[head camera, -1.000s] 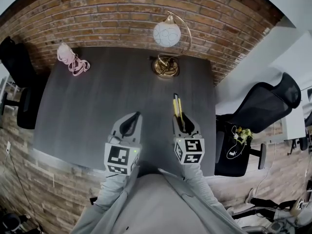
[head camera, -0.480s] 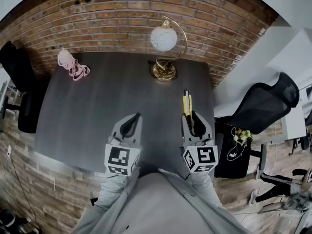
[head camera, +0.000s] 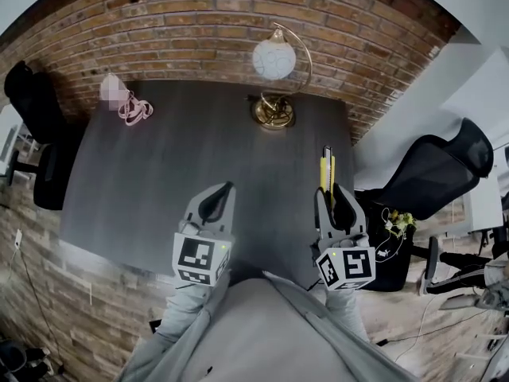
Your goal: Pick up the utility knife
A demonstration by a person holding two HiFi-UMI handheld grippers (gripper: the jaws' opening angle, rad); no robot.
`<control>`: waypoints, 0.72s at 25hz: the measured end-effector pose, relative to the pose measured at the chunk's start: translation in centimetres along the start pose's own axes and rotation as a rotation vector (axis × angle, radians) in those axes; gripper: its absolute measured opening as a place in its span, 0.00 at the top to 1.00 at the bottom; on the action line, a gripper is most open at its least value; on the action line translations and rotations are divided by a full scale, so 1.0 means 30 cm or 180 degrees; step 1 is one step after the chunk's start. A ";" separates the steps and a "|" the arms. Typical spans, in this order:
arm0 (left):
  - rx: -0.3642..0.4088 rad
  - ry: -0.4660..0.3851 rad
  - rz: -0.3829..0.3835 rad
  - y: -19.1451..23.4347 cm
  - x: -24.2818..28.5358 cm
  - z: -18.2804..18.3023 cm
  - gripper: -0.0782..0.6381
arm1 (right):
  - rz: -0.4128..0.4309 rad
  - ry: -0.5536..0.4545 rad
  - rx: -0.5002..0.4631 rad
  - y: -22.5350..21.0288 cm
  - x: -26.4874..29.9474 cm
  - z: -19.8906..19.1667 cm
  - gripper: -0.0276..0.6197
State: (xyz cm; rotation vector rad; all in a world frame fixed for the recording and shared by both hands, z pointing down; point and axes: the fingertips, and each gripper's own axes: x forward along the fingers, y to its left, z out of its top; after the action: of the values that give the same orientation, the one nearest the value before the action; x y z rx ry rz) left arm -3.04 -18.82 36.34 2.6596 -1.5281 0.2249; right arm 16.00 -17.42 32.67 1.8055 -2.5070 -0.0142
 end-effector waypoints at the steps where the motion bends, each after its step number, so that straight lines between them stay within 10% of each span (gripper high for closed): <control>1: 0.0000 -0.0001 0.0005 0.002 -0.003 0.001 0.87 | -0.0007 -0.0004 0.0002 -0.005 -0.008 0.002 0.75; 18: -0.0013 0.0011 0.0081 0.020 -0.033 -0.005 0.87 | 0.0006 -0.0003 0.0140 0.004 -0.047 -0.024 0.75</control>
State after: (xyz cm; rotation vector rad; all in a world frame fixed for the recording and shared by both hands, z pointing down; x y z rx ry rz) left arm -4.08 -18.26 36.32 2.6366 -1.5604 0.2275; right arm 16.36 -16.03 33.34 1.8192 -2.5294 0.0407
